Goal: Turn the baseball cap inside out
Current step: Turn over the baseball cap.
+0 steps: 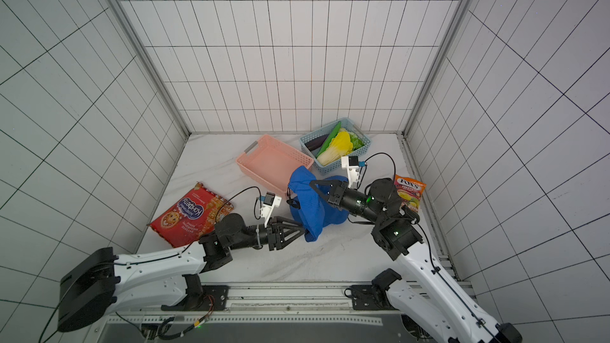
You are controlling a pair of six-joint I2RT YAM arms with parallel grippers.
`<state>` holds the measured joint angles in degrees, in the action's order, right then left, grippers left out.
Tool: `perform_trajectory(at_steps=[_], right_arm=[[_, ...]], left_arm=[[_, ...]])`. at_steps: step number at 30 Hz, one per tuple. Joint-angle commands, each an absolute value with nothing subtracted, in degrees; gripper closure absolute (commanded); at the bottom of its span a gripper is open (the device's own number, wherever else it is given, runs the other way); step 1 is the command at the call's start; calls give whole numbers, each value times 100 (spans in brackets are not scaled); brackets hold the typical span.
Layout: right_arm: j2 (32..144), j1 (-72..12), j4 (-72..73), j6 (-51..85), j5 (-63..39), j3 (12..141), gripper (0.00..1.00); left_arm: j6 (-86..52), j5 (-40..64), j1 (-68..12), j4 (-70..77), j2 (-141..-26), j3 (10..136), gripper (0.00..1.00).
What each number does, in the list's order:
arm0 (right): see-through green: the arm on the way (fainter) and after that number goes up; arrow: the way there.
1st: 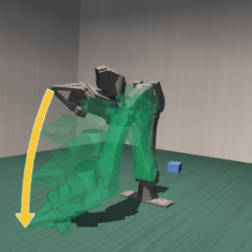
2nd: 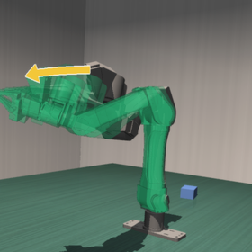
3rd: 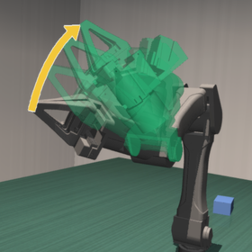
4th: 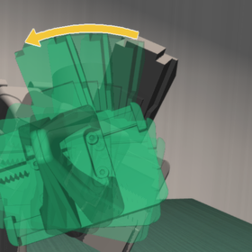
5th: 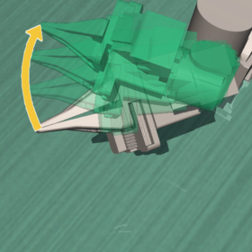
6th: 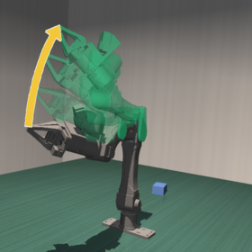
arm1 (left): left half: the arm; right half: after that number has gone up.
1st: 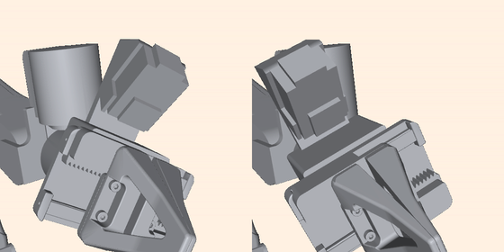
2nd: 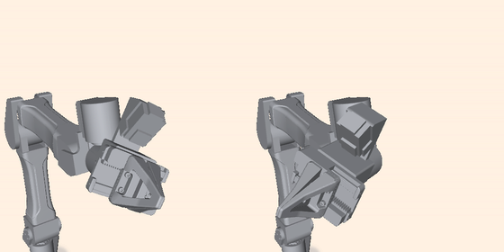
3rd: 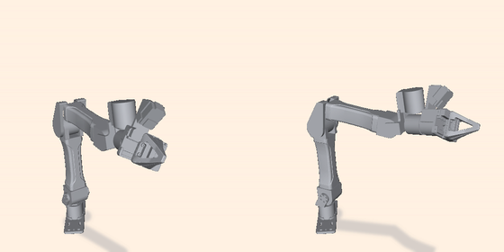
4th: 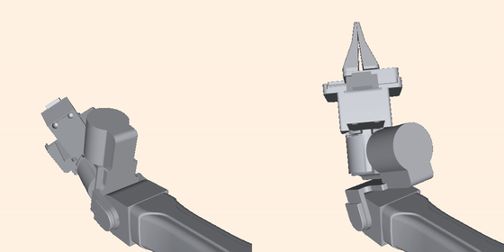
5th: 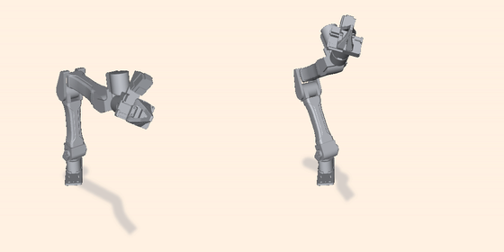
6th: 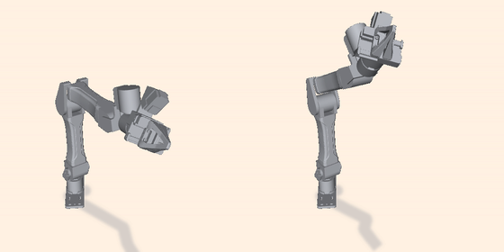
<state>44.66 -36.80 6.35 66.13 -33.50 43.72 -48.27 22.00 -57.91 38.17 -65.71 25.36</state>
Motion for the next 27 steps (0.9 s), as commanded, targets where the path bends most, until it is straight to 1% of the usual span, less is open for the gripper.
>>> perform_trajectory(at_steps=[1,4,7,11,14,17,18,23,27], right_arm=[[4338,-3736,882,6622,-3272,4548,100],[4296,-3736,887,6637,-3253,4522,100],[4273,-3741,895,6640,-3230,4509,100],[4227,-3736,910,6624,-3185,4484,100],[4164,-3707,889,6610,-3152,4457,100],[4135,-3667,884,6618,-3156,4430,100],[4130,-3639,880,6626,-3170,4422,100],[4118,-3422,859,6628,-3312,4421,100],[4016,-3184,770,6649,-3349,4341,100]], left_arm=[[-4729,2096,-5876,4244,-6825,2902,43],[-4814,2038,-5902,4280,-7122,3134,48],[-5048,1863,-5923,4493,-7416,3263,55],[-5228,1772,-5931,4929,-7640,3259,71],[-5320,1396,-5928,4971,-7488,2994,82],[-5354,1023,-5927,4858,-7130,2619,98],[-5319,941,-5919,4759,-6974,2527,100],[-5055,650,-5885,3609,-5965,2236,100],[-5069,533,-5565,2718,-4789,1820,100]])
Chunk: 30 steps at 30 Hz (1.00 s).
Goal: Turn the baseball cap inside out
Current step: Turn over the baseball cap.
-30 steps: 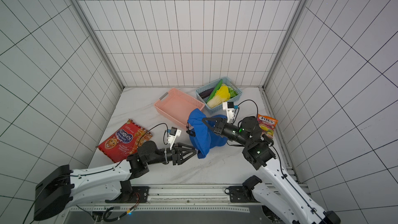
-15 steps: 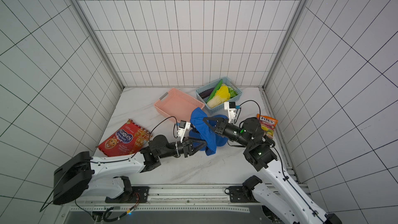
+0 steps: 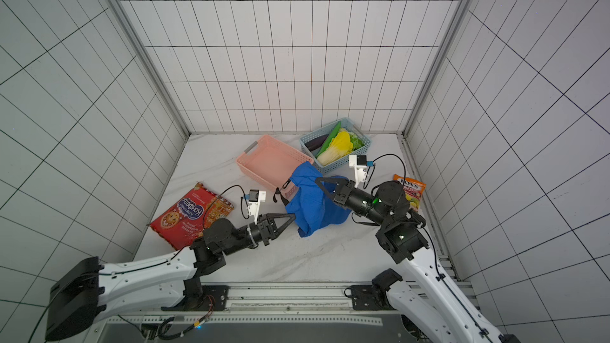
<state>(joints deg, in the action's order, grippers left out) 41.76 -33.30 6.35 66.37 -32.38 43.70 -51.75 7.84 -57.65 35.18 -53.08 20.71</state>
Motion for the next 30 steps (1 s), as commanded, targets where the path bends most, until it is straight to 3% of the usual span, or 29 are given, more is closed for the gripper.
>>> perform_trajectory(at_steps=[1,8,17,21,23,27,30], right_arm=[[3995,-3137,765,6667,-3348,4303,100],[3995,-3001,905,6891,-3381,4140,100],[4195,-3010,1150,7099,-3465,4339,100],[4221,-3007,1151,7106,-3480,4421,100],[4240,-3014,1151,7102,-3472,4458,100],[4294,-3007,1168,7085,-3478,4548,100],[4371,-3011,1214,7097,-3529,4677,100]], left_arm=[[-5129,539,-5434,2565,-4481,1683,100],[-5146,920,-4785,2190,-3011,1263,100],[-5240,2030,-4763,2943,-3814,1503,98],[-5153,2427,-4778,3363,-4440,1792,56],[-5044,2564,-4794,3463,-4705,1942,40],[-4817,2764,-4807,3663,-5228,2164,21],[-4796,2965,-4818,3868,-5606,2254,15]])
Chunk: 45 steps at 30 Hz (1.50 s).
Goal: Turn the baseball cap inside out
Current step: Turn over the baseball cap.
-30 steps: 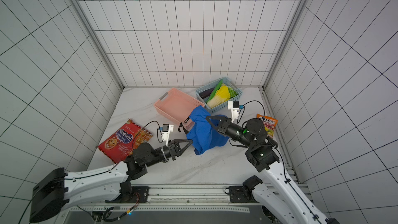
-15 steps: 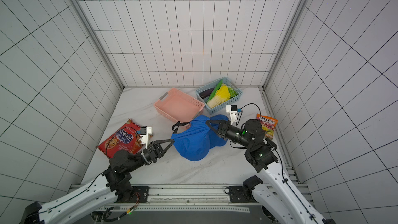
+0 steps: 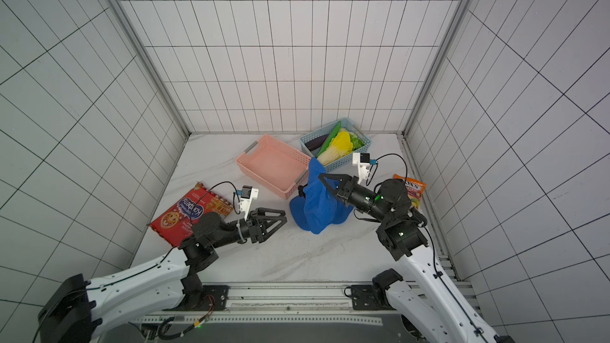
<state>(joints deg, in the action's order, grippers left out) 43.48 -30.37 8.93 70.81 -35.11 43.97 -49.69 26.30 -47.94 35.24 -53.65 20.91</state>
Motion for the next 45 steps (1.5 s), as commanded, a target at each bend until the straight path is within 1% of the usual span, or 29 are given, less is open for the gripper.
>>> perform_trajectory(at_steps=[1,5,9,14,19,21,27,33,41,45], right_arm=[[4398,-3011,1235,7108,-3559,4719,100],[4515,-3007,1384,7207,-3640,4888,100],[4593,-3012,1600,7366,-3745,4956,100],[4573,-3012,1680,7451,-3751,4928,100],[4439,-3012,1616,7442,-3690,4854,100],[4385,-3015,1575,7428,-3661,4831,100],[4289,-3006,1514,7406,-3583,4750,100],[4262,-2982,1534,7426,-3471,4581,100],[4194,-2906,1662,7570,-3336,4333,100],[4173,-2869,1687,7618,-3294,4232,100]], left_arm=[[-4835,3030,-4828,3988,-5731,2270,14],[-4974,3206,-5010,4445,-6211,2356,10],[-5024,3352,-5327,4858,-6629,2558,9],[-5441,3670,-5492,5876,-7246,2943,9],[-5594,3538,-5492,6412,-7562,3089,10],[-5598,3423,-5493,6476,-7572,3098,13],[-5602,2865,-5452,6797,-7233,2780,32],[-5635,2798,-5411,6625,-6681,2693,47],[-5537,2801,-5388,6181,-6197,2652,54],[-5530,2812,-5388,6135,-6116,2666,63]])
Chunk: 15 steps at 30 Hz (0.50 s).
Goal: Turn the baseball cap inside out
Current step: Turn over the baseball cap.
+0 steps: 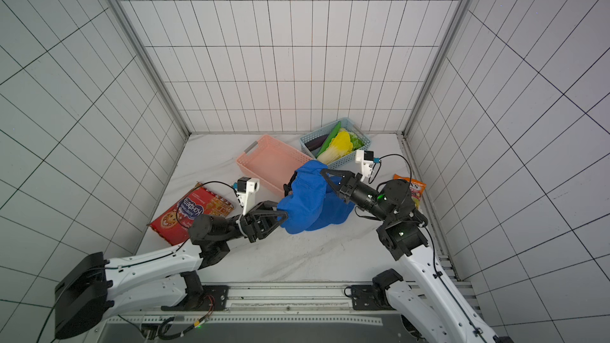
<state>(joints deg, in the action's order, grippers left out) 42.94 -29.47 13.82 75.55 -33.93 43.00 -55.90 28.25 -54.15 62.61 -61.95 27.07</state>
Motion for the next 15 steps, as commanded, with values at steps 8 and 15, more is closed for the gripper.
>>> perform_trajectory(at_steps=[8,15], right_arm=[[4027,-2730,1553,7532,-3085,3704,100],[3598,-2644,868,6661,-2947,3414,66]], left_arm=[[-5366,2428,-5334,5861,-5855,2706,97],[-4936,2439,-4785,3356,-5127,3241,100]])
